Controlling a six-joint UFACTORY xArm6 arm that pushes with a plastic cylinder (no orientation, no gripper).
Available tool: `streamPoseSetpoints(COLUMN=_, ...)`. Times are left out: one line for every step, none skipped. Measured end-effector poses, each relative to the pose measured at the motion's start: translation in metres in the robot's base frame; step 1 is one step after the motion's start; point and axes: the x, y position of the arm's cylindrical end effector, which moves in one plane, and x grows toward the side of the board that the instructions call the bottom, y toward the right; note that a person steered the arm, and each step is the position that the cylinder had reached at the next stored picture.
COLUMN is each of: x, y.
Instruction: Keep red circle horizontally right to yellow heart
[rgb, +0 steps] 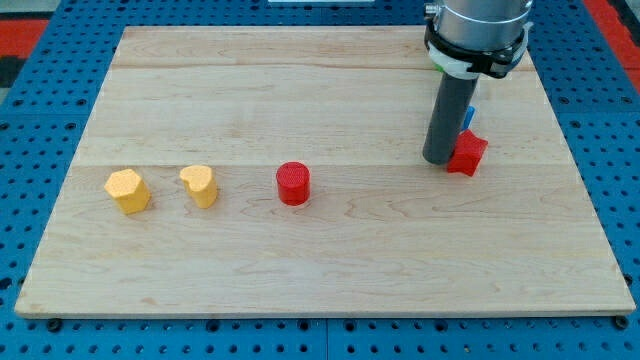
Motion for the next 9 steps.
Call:
streamPoseSetpoints(x=0.013, y=-0.035)
streamPoseSetpoints(x=0.034, y=-0.054)
streamPoseSetpoints(x=0.068, y=-0.071)
streamPoseSetpoints(x=0.102, y=-0.143)
streamPoseSetpoints(x=0.112, y=-0.221)
streamPoseSetpoints(x=0.077, y=-0.236)
streamPoseSetpoints(x=0.066, y=-0.236)
streamPoseSetpoints(x=0.041, y=-0.206)
streamPoseSetpoints(x=0.04, y=-0.175)
